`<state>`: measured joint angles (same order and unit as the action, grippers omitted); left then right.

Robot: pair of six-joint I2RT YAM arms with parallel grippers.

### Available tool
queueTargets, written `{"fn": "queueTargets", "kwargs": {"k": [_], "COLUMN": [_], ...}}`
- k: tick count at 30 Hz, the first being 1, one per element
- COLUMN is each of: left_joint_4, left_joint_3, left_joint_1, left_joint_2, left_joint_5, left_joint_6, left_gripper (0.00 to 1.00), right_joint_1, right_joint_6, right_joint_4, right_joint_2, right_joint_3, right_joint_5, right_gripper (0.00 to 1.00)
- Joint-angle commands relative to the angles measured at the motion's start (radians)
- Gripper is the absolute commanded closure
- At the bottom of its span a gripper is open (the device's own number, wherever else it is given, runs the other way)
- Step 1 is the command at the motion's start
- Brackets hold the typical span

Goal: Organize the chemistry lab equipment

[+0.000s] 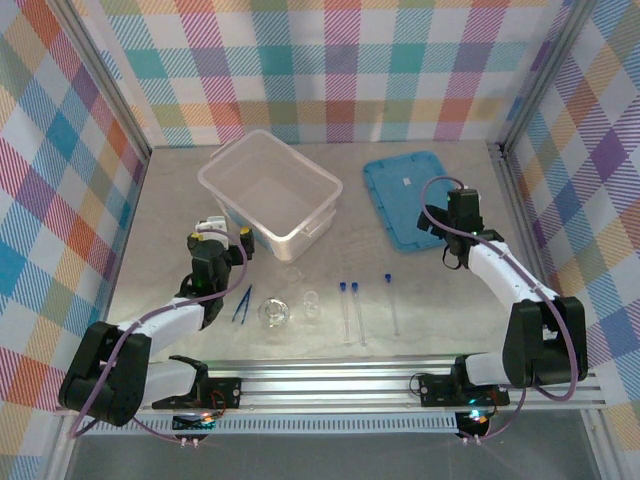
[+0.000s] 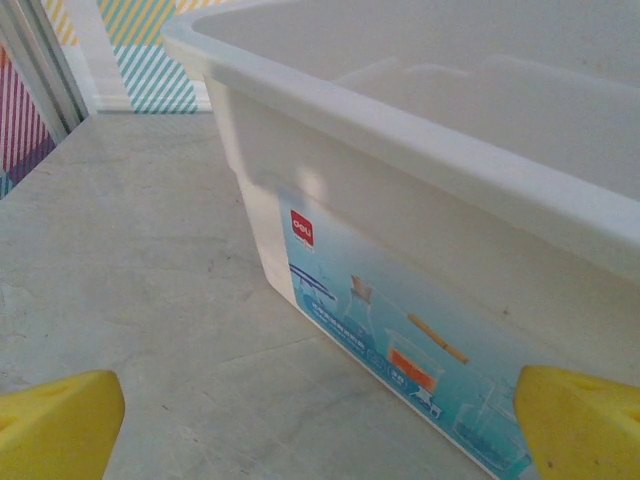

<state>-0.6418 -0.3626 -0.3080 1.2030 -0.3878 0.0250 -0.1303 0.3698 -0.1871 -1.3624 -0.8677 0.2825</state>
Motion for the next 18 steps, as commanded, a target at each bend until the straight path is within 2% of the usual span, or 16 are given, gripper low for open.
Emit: {"fn": "queueTargets", "kwargs": {"k": [1,3,11,15,18], "left_joint_4": [0.057,0.071,0.066,0.031,0.052], "left_joint_3": [-0.038,-0.034,-0.007,0.015,0.012], "left_joint_1": [-0.047,-0.081,-0.202,-0.3,-0.333], "left_joint_2": [-0.052,-0.077,-0.096,-0.117,-0.151], "left_joint_5": [-0.087,-0.135,-0.208,-0.271,-0.288], "left_joint_6": [0.022,0.017,0.016,0.072,0.096], "left_gripper": [0.0,0.0,0.0,0.0,0.0], "right_joint_1": [-0.024,-0.032,-0.045,-0.062,-0.082], "right_joint_6": [-0.002,-0.008,-0.008,0.014,0.016], "right_joint_4": [-0.056,-0.093,-0.182,-0.196,-0.207], "right_joint_2": [0.031,0.038,0.056,0.049,0.043], "right_joint_3": [-0.055,-0.073,-0.118,-0.129,-0.146], "right_joint_5": [-0.017,-0.014,-0.041,-0.025,-0.013], "right_gripper": [0.01,0.01,0.01,0.01,0.01]}}
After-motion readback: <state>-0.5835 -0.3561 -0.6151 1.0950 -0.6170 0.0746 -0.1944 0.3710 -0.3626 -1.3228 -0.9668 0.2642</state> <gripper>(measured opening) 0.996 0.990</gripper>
